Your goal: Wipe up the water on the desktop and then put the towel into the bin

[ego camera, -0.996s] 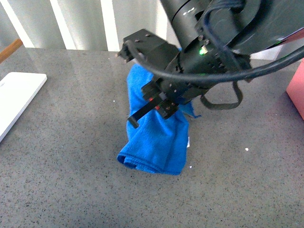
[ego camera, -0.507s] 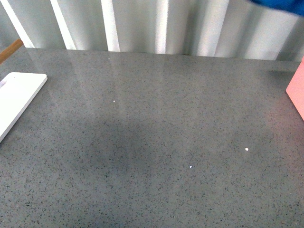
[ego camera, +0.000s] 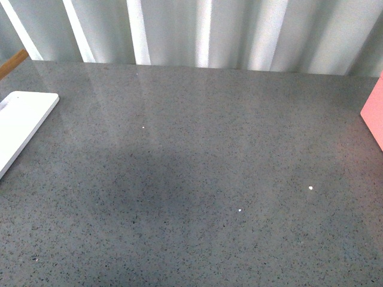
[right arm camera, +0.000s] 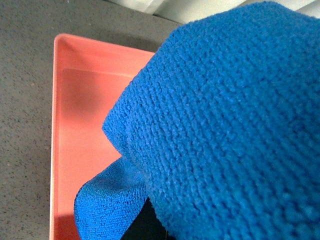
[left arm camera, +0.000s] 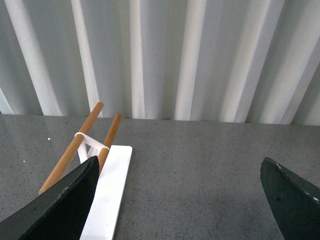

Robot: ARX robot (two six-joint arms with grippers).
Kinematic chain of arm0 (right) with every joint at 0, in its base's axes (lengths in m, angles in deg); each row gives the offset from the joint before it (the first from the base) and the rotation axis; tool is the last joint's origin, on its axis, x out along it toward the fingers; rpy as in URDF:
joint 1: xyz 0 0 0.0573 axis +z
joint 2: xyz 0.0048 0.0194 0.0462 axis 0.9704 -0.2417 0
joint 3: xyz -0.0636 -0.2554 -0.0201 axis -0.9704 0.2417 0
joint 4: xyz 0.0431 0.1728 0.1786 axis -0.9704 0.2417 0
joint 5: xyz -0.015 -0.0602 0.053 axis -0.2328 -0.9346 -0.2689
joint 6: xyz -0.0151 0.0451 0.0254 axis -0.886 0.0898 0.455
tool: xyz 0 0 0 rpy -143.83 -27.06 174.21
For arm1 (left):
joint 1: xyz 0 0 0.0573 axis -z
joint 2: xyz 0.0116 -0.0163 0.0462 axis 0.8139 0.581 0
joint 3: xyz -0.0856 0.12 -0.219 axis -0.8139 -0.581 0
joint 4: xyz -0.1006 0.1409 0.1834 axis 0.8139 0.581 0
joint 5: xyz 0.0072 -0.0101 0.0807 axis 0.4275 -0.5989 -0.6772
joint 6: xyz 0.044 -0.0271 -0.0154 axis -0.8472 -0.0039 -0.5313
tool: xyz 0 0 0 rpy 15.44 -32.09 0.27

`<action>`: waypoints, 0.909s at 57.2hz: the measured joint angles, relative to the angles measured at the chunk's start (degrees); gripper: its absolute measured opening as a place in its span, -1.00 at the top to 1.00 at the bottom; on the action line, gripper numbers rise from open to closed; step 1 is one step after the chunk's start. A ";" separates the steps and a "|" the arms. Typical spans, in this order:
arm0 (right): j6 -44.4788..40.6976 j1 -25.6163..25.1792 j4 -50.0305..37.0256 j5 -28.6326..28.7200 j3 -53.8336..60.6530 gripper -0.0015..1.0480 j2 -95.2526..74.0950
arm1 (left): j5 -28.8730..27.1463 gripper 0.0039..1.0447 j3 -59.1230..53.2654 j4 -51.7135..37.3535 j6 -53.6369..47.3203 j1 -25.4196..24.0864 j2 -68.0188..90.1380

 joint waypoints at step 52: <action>-2.05 -8.85 -4.83 5.14 3.45 0.89 -4.50 | 0.00 -0.87 0.00 0.00 0.00 0.00 0.00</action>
